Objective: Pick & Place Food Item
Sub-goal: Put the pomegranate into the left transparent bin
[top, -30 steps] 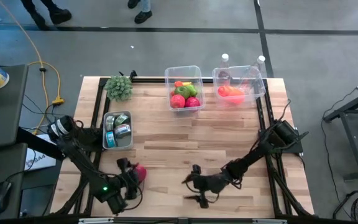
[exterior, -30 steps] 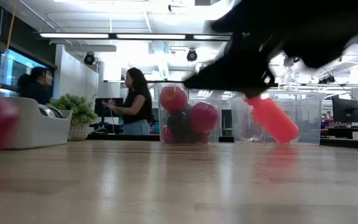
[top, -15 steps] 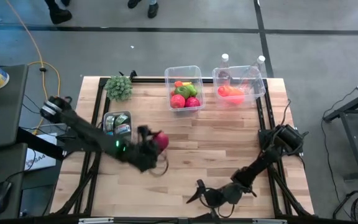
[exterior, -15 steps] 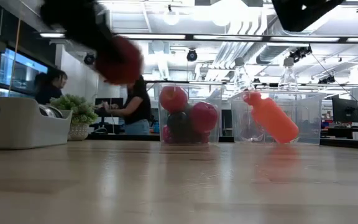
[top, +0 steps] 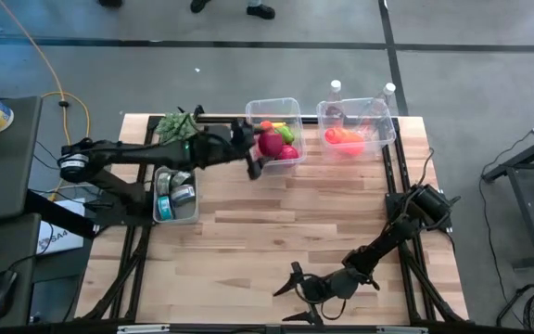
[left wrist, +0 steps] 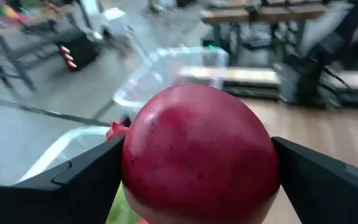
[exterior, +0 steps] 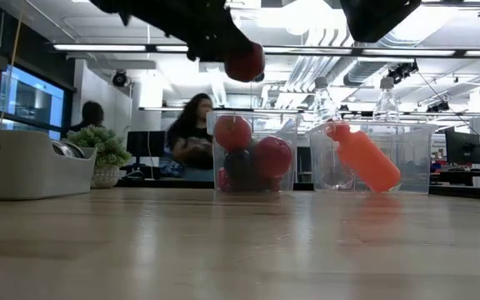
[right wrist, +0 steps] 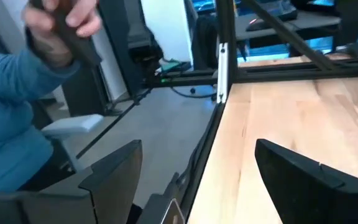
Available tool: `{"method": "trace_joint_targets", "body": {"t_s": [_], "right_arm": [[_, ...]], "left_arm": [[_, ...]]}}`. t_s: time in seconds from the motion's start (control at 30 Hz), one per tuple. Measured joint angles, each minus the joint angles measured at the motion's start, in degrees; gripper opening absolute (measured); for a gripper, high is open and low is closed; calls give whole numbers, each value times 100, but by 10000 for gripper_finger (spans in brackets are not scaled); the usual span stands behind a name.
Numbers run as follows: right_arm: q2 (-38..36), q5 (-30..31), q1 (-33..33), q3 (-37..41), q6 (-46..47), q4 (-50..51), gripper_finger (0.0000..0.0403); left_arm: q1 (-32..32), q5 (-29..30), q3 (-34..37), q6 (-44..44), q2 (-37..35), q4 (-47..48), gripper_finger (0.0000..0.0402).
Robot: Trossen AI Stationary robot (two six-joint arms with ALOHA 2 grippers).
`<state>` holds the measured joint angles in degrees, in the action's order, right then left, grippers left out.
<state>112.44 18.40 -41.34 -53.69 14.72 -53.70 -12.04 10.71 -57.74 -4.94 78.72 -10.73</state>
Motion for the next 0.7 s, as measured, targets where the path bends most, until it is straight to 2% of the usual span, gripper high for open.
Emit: {"method": "trace_joint_targets", "body": {"t_s": [0.13,0.3,0.7], "right_arm": [[0,-292,90,0,2,124,302],[0,-676,190,0,46,220,302],[2,-641,287,0,217,145,302]], "left_arm": [[-353,-11,-3,-23,197,-441,378],[-600,-13,-2,-25,511,-477,380],[-661,-53,-2,-221,874,-554,381]]}}
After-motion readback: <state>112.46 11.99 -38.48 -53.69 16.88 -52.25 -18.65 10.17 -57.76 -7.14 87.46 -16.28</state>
